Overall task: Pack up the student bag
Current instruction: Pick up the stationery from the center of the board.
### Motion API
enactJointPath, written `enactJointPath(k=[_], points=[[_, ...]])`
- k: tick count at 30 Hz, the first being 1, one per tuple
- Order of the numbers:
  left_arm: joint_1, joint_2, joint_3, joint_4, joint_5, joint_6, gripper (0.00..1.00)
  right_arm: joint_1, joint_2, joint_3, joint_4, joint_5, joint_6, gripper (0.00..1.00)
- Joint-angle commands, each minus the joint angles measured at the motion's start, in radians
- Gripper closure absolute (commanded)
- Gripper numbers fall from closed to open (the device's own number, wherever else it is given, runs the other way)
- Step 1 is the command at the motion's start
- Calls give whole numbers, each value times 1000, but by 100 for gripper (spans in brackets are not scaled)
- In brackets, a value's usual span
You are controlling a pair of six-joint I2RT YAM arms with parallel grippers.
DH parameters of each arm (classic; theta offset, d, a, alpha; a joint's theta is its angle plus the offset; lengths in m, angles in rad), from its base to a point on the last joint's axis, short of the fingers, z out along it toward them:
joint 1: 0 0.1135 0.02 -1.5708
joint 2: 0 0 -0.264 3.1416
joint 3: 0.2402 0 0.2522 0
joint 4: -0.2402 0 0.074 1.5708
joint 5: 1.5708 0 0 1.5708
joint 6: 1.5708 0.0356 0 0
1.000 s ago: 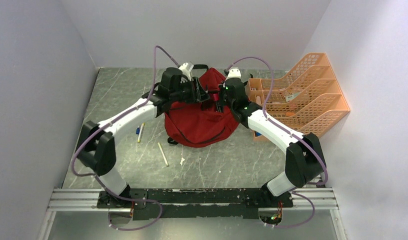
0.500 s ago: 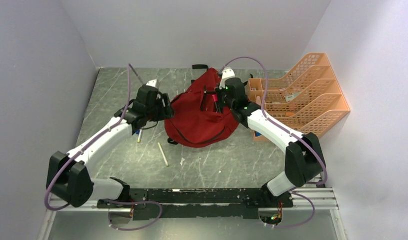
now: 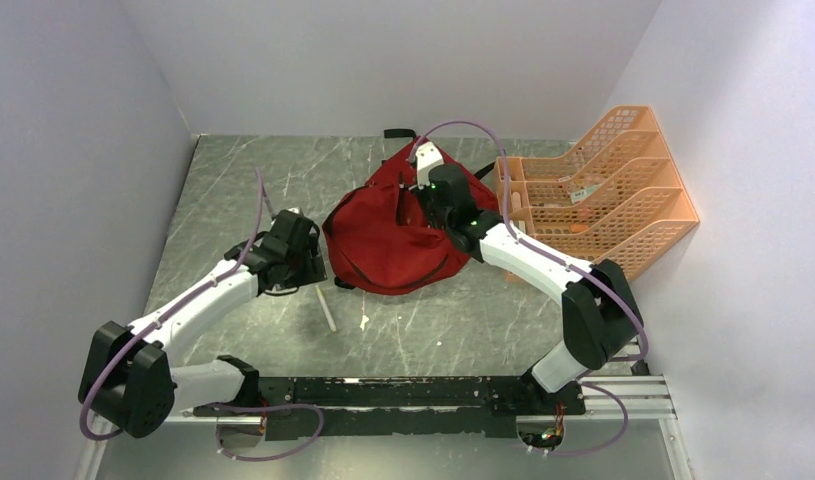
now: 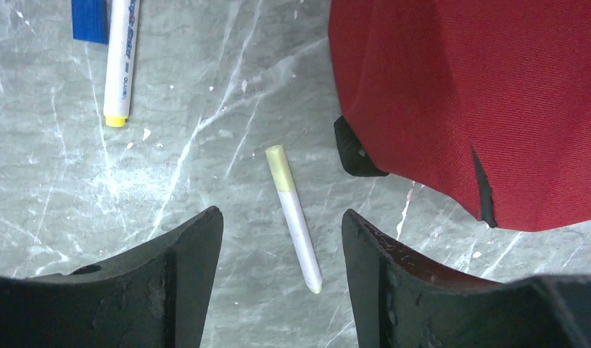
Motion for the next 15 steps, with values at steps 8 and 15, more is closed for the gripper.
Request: enactJointPath(k=[8,15], points=[[2,26,-57,-11,-8,-96,33,7,-35,-54,117,65,46,100],[-5,94,-83,46,21,-113,35,7,-36,-56,134,82,69,100]])
